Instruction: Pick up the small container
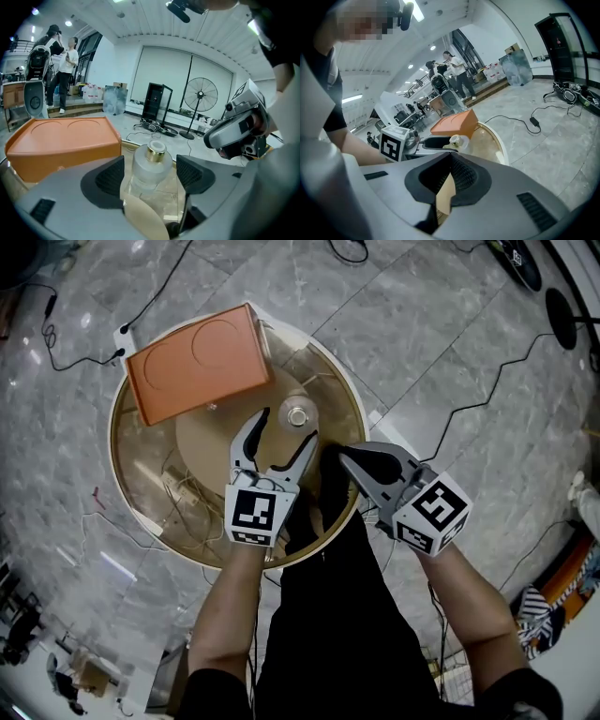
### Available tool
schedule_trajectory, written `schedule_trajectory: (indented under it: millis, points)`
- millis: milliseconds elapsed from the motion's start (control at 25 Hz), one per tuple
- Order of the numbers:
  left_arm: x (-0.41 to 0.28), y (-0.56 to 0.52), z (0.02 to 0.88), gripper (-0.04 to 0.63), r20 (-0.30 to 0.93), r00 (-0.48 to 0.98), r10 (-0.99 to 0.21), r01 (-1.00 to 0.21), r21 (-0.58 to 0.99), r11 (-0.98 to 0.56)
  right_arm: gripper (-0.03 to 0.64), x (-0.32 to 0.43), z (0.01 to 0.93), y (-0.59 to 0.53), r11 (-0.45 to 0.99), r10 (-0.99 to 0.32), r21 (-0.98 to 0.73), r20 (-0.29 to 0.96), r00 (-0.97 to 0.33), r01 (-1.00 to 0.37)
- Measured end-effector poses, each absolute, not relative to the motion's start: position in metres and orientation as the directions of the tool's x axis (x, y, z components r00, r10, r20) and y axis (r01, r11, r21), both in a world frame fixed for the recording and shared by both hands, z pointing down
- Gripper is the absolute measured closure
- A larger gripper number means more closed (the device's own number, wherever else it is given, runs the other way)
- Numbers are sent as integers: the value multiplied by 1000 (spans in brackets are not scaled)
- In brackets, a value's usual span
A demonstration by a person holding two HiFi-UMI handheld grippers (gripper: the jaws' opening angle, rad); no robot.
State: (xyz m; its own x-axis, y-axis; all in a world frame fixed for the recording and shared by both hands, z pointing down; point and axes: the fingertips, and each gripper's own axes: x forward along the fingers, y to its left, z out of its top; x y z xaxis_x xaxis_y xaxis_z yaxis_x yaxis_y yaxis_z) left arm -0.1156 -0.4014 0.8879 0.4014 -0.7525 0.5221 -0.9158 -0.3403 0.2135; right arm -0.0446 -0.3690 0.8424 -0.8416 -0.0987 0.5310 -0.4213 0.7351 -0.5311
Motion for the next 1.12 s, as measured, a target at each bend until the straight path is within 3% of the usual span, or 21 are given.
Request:
schedule_trajectory:
  millis: [720,1120]
  points:
    - [-93,-436,926,240,504,421,-754,-904,165,-394,603,-26,893,-361,675,-65,-584,563,-824,-452]
    - [-96,-445,926,250,571,334,-750,-932,81,-353,603,-15,882,-349,678,-63,-578,570,-819,-454]
